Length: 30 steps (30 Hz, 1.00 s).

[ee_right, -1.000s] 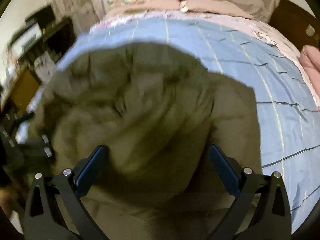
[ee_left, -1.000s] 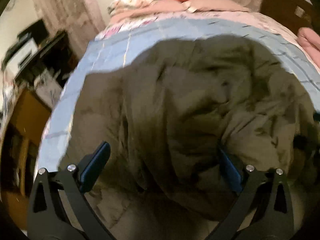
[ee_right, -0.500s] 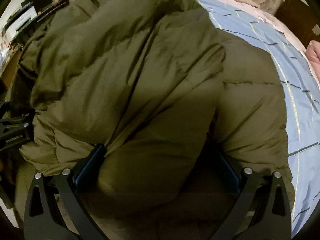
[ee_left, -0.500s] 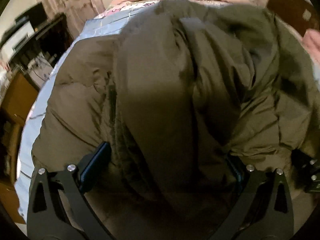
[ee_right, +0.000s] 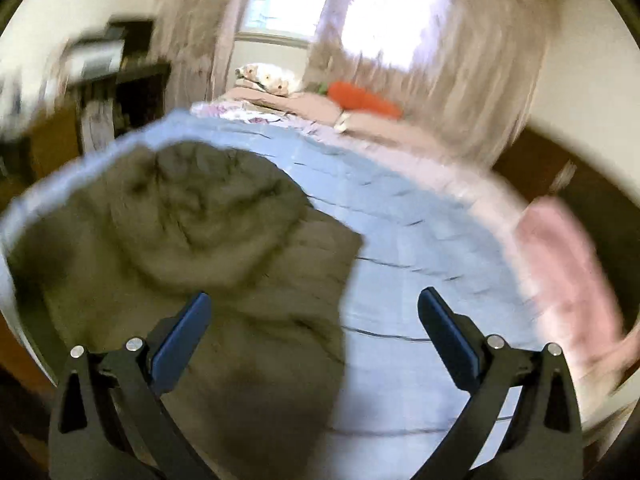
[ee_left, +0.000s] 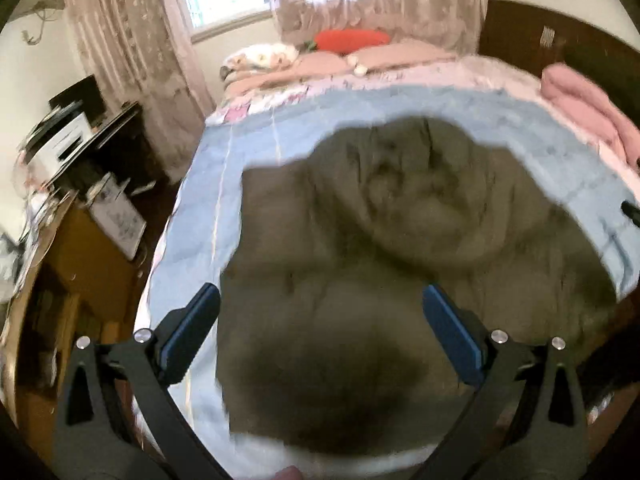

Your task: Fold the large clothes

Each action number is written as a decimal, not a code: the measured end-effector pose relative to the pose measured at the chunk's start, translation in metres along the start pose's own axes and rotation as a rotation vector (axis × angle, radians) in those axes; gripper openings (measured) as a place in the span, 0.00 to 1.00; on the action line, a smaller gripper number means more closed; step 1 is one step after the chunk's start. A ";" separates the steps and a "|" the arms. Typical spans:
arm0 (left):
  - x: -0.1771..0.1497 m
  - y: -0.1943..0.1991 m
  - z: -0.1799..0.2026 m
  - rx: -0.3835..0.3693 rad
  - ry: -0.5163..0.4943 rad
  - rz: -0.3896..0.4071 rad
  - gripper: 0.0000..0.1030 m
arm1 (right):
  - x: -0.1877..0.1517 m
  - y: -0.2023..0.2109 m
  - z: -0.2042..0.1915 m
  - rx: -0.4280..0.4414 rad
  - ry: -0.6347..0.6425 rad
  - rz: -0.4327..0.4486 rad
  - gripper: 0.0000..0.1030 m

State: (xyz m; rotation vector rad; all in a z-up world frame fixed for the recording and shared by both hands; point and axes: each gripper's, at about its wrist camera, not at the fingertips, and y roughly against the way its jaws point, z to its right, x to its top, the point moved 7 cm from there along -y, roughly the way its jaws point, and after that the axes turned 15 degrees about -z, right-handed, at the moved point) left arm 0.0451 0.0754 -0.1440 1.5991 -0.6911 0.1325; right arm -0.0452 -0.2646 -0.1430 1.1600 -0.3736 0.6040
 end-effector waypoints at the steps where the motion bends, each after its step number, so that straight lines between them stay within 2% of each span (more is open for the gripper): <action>1: -0.019 -0.001 0.004 -0.003 -0.001 -0.030 0.98 | -0.011 -0.004 0.001 -0.003 0.021 -0.016 0.99; 3: -0.043 -0.006 0.009 0.027 -0.018 -0.068 0.98 | -0.031 -0.006 -0.009 0.000 0.053 -0.058 0.99; 5: -0.069 -0.014 0.013 0.099 -0.050 -0.113 0.98 | -0.053 -0.007 -0.023 0.047 0.047 -0.114 0.99; 6: -0.077 -0.017 0.010 0.108 -0.038 -0.136 0.98 | -0.061 -0.008 -0.030 0.093 0.035 -0.148 0.99; 7: -0.088 -0.024 0.006 0.084 0.000 -0.179 0.98 | -0.065 -0.012 -0.032 0.116 0.014 -0.169 0.99; 8: -0.099 -0.031 -0.001 0.024 0.063 -0.230 0.98 | -0.071 -0.014 -0.031 0.159 -0.036 -0.201 0.99; 9: -0.109 -0.035 -0.008 -0.039 0.123 -0.268 0.98 | -0.079 -0.021 -0.026 0.252 -0.144 -0.253 0.99; 11: -0.128 -0.049 -0.027 -0.281 0.365 -0.372 0.98 | -0.100 -0.030 -0.019 0.399 -0.357 -0.329 0.99; 13: -0.145 -0.056 -0.046 -0.451 0.587 -0.412 0.98 | -0.123 -0.045 0.000 0.556 -0.646 -0.421 0.99; 14: -0.153 -0.056 -0.058 -0.514 0.700 -0.402 0.98 | -0.132 -0.052 0.008 0.614 -0.761 -0.451 0.99; 15: -0.154 -0.053 -0.063 -0.530 0.743 -0.381 0.98 | -0.139 -0.057 0.014 0.670 -0.848 -0.460 0.99; 17: -0.153 -0.046 -0.073 -0.540 0.802 -0.325 0.98 | -0.146 -0.061 0.019 0.716 -0.919 -0.459 0.99; 19: -0.151 -0.043 -0.077 -0.584 0.863 -0.283 0.98 | -0.150 -0.067 0.021 0.770 -0.981 -0.454 0.99; 22: -0.154 -0.058 -0.081 -0.677 0.988 -0.298 0.98 | -0.156 -0.086 0.021 0.888 -1.100 -0.475 0.99; 23: -0.152 -0.066 -0.082 -0.687 1.018 -0.303 0.98 | -0.158 -0.094 0.021 0.935 -1.144 -0.477 0.99; 24: -0.156 -0.074 -0.087 -0.694 1.062 -0.307 0.98 | -0.160 -0.099 0.021 0.949 -1.170 -0.480 0.99; 27: -0.154 -0.092 -0.098 -0.670 1.105 -0.298 0.98 | -0.159 -0.101 0.027 0.945 -1.183 -0.466 0.99; 30: -0.159 -0.111 -0.103 -0.683 1.160 -0.307 0.98 | -0.153 -0.104 0.023 0.954 -1.165 -0.461 0.99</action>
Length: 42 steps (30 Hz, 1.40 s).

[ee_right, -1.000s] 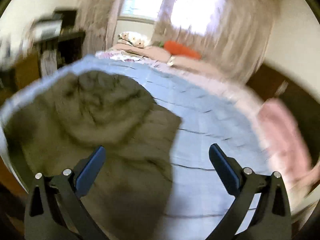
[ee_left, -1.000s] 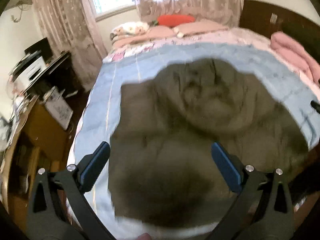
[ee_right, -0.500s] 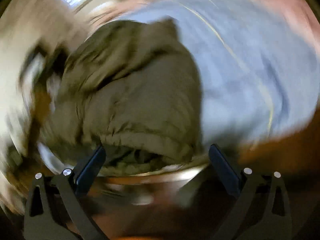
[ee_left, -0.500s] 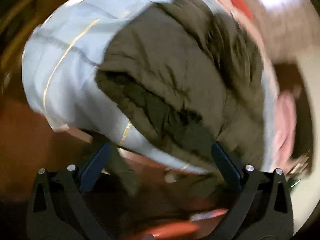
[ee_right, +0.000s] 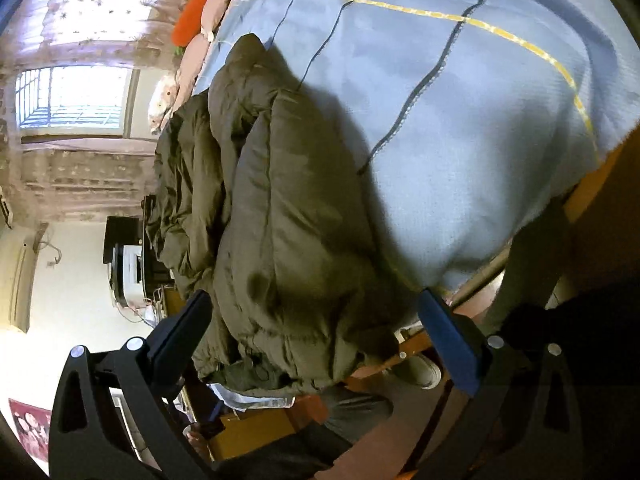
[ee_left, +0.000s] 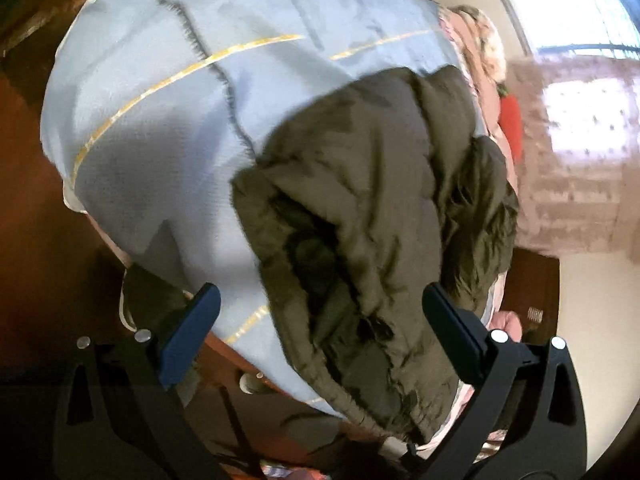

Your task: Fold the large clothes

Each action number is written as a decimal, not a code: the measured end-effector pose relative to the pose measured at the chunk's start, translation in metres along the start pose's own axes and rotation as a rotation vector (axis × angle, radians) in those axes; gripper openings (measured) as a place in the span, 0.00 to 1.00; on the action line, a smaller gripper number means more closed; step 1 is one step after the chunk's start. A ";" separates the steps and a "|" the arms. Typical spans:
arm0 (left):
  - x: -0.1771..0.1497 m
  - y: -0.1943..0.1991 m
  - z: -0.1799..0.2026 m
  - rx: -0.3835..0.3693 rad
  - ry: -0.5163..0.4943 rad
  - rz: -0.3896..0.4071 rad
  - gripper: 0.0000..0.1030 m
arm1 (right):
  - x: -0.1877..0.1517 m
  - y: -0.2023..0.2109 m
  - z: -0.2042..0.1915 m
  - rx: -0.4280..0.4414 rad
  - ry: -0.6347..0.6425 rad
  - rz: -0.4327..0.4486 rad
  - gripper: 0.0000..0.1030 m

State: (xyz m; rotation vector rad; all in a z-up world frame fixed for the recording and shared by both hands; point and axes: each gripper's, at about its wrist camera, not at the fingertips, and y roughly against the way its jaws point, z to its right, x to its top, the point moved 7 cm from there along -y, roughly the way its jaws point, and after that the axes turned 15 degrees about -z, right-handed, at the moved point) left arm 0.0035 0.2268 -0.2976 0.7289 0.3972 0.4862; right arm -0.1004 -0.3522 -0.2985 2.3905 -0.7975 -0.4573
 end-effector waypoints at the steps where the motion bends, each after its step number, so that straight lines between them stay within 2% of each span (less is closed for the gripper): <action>1: 0.004 -0.004 -0.005 0.006 0.013 0.001 0.98 | -0.004 -0.001 0.000 -0.003 0.006 -0.010 0.99; 4: 0.013 -0.012 -0.015 0.002 0.029 -0.002 0.98 | -0.009 -0.011 0.000 -0.009 0.011 -0.043 0.99; 6: 0.016 -0.018 -0.014 0.002 0.008 -0.005 0.98 | -0.014 -0.017 0.000 -0.013 0.016 -0.068 0.87; 10: 0.021 -0.030 -0.006 0.012 -0.031 0.000 0.98 | -0.018 -0.029 0.001 -0.035 0.019 -0.094 0.76; 13: 0.021 -0.037 -0.001 0.021 -0.044 0.010 0.98 | -0.021 -0.037 0.001 -0.037 0.024 -0.122 0.57; 14: 0.021 -0.038 0.002 0.047 -0.064 0.010 0.98 | -0.021 -0.039 0.000 -0.053 0.034 -0.127 0.42; 15: 0.020 -0.039 0.004 0.068 -0.080 0.010 0.98 | -0.020 -0.039 -0.002 -0.056 0.041 -0.125 0.21; 18: 0.017 -0.041 0.011 0.103 -0.113 0.008 0.98 | -0.020 -0.034 -0.016 -0.027 0.071 -0.123 0.12; 22: 0.013 -0.041 0.016 0.148 -0.147 0.014 0.98 | -0.014 -0.027 -0.049 0.132 0.089 -0.128 0.11; 27: 0.007 -0.042 0.026 0.153 -0.186 0.007 0.98 | -0.001 -0.022 -0.078 0.258 0.091 -0.148 0.11; 32: 0.003 -0.050 0.032 0.136 -0.179 -0.011 0.98 | 0.008 -0.019 -0.100 0.304 0.115 -0.143 0.11; 42: -0.001 -0.067 0.034 0.078 -0.137 -0.061 0.98 | 0.008 -0.012 -0.104 0.371 0.122 -0.145 0.11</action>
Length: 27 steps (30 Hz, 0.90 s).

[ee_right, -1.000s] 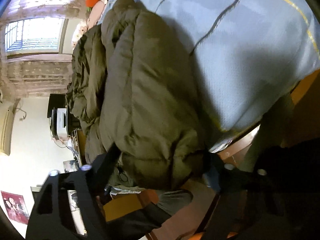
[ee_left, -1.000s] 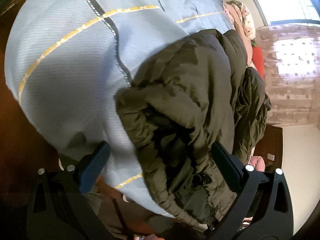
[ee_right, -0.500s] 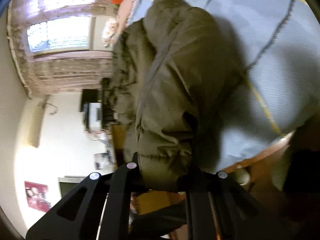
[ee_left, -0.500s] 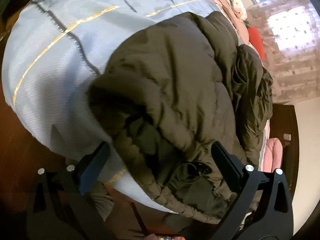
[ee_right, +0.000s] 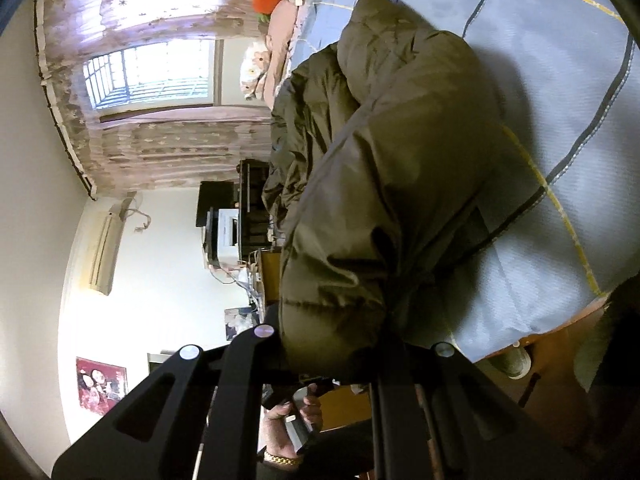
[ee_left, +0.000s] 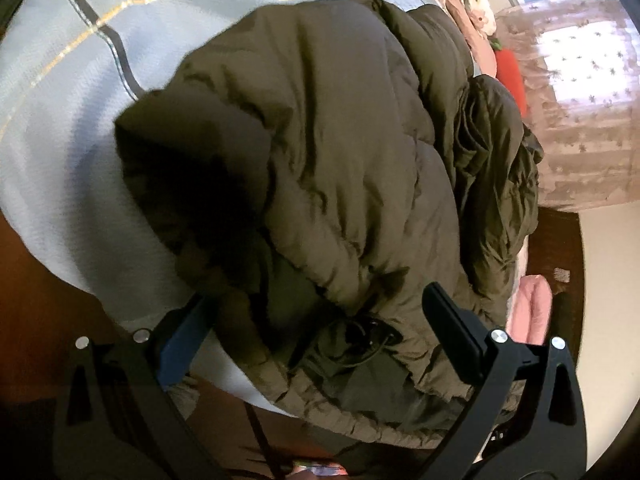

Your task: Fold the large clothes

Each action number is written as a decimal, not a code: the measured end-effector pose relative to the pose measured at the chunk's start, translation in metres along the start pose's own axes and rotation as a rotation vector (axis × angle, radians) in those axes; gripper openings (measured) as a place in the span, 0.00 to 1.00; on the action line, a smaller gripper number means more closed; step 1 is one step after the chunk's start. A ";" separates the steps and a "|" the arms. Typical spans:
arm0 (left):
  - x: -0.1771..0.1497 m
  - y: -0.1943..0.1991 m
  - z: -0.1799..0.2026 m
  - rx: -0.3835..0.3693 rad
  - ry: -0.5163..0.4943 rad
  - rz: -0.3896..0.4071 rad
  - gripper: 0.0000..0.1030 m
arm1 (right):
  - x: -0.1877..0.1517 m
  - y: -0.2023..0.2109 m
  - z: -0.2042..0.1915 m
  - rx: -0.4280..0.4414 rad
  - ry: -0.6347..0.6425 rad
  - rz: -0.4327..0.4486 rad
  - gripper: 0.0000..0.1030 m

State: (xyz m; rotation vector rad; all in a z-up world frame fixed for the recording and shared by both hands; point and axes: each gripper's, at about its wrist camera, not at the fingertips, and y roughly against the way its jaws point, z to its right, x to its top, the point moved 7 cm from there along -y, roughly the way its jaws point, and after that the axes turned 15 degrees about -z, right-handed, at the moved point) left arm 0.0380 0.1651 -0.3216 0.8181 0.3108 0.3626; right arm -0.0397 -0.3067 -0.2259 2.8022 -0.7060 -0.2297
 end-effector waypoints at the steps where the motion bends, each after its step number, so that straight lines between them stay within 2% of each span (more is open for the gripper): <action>1: 0.000 -0.002 0.000 -0.010 0.008 -0.005 0.98 | 0.000 0.002 0.000 0.007 0.002 0.002 0.11; 6: -0.001 -0.006 0.001 -0.022 0.022 -0.021 0.98 | 0.004 0.007 -0.012 0.044 0.034 0.012 0.11; 13: 0.000 -0.008 -0.009 -0.032 0.047 -0.035 0.98 | 0.005 0.005 -0.014 0.046 0.040 0.006 0.11; 20: 0.006 -0.008 -0.019 -0.118 0.100 -0.036 0.98 | 0.003 0.007 -0.012 0.046 0.039 0.003 0.11; 27: 0.012 -0.002 -0.019 -0.274 0.132 -0.046 0.98 | 0.001 0.006 -0.011 0.055 0.040 -0.003 0.11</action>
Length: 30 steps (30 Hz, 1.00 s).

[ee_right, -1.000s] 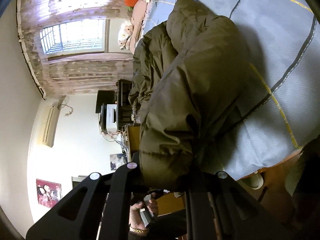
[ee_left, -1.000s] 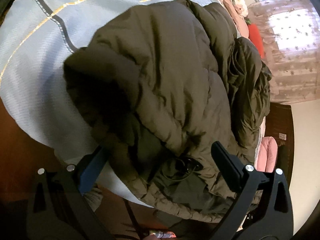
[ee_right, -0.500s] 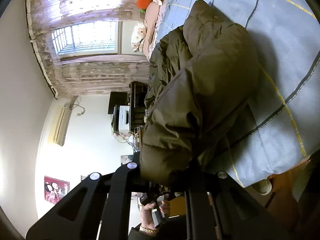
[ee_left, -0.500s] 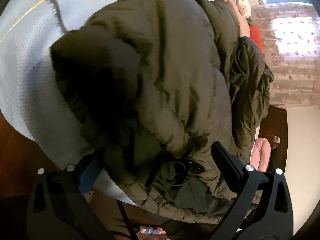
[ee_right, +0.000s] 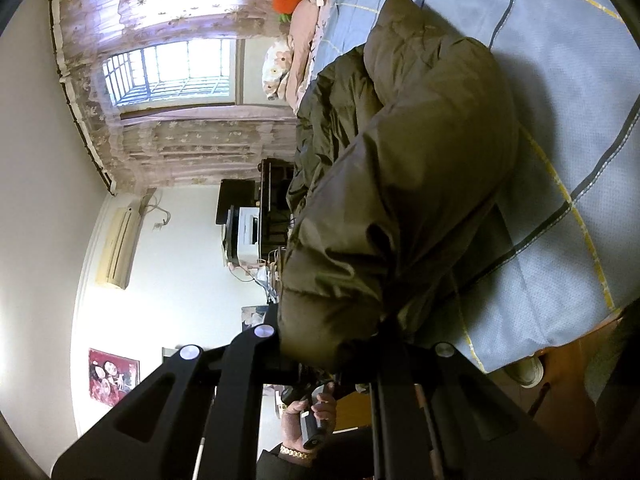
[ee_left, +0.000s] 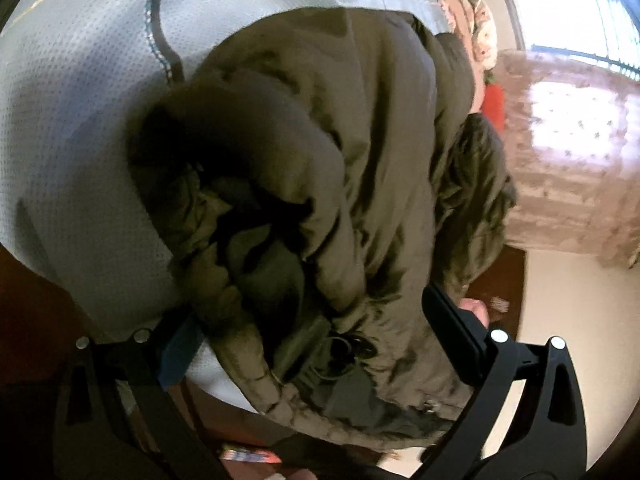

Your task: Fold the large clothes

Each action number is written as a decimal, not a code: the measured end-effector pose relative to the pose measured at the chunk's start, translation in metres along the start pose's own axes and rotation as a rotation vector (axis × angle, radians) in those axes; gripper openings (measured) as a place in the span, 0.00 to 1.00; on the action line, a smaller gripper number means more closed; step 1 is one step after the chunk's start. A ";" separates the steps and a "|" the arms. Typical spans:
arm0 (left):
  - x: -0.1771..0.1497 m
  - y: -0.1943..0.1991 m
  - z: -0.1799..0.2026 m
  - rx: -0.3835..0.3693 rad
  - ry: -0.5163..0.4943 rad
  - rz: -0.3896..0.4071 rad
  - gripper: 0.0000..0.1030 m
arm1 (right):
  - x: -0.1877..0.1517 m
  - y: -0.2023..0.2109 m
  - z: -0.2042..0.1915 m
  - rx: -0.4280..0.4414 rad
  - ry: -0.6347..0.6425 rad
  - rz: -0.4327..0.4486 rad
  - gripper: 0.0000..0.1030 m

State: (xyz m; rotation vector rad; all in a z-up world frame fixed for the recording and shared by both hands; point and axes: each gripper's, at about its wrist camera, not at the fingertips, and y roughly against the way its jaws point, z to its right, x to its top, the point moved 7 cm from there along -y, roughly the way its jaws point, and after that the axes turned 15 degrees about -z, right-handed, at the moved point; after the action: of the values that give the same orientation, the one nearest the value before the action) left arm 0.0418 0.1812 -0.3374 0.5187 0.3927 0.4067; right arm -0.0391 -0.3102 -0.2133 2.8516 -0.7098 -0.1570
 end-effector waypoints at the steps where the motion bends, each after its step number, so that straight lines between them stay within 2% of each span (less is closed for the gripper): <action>1: 0.002 0.000 0.001 -0.035 -0.002 -0.004 0.98 | 0.000 0.000 0.001 0.002 -0.002 0.001 0.11; 4: 0.007 -0.007 0.007 -0.132 -0.020 -0.047 0.98 | -0.002 -0.003 0.000 0.000 0.001 -0.005 0.11; 7: 0.012 -0.002 0.016 -0.194 -0.041 -0.040 0.98 | -0.002 -0.002 -0.001 -0.001 0.005 -0.007 0.11; 11: 0.018 -0.009 0.012 -0.170 -0.026 -0.045 0.98 | -0.002 -0.002 -0.002 -0.001 0.005 -0.007 0.11; 15: 0.014 -0.019 0.013 -0.074 -0.067 -0.047 0.97 | -0.002 -0.002 -0.001 -0.005 0.004 -0.006 0.11; 16: 0.014 -0.020 0.015 -0.051 -0.076 -0.043 0.81 | -0.002 -0.001 -0.001 -0.006 0.003 -0.007 0.11; 17: 0.014 -0.021 0.016 -0.009 -0.086 -0.040 0.46 | -0.002 -0.001 -0.001 -0.008 0.004 -0.008 0.11; 18: 0.015 -0.022 0.015 0.053 -0.093 -0.016 0.29 | -0.002 -0.001 0.000 -0.010 0.005 -0.009 0.11; 21: 0.014 -0.026 0.015 0.085 -0.090 -0.007 0.24 | -0.001 0.000 0.000 -0.016 0.004 -0.007 0.11; 23: 0.014 -0.026 0.023 0.119 -0.155 0.016 0.11 | -0.002 -0.001 0.001 -0.019 0.004 -0.009 0.11; 24: 0.012 -0.028 0.030 0.156 -0.201 0.027 0.09 | -0.002 -0.001 0.001 -0.021 0.003 -0.009 0.11; 26: 0.009 -0.031 0.038 0.183 -0.247 0.024 0.07 | -0.002 -0.002 0.001 -0.025 0.004 -0.010 0.11; 30: 0.007 -0.029 0.046 0.201 -0.254 0.035 0.06 | -0.002 -0.002 -0.002 -0.036 0.016 -0.001 0.11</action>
State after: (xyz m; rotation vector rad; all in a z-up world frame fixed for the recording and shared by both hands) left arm 0.0770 0.1431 -0.3181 0.7651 0.1798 0.3315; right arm -0.0393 -0.3068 -0.2115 2.8158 -0.6945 -0.1457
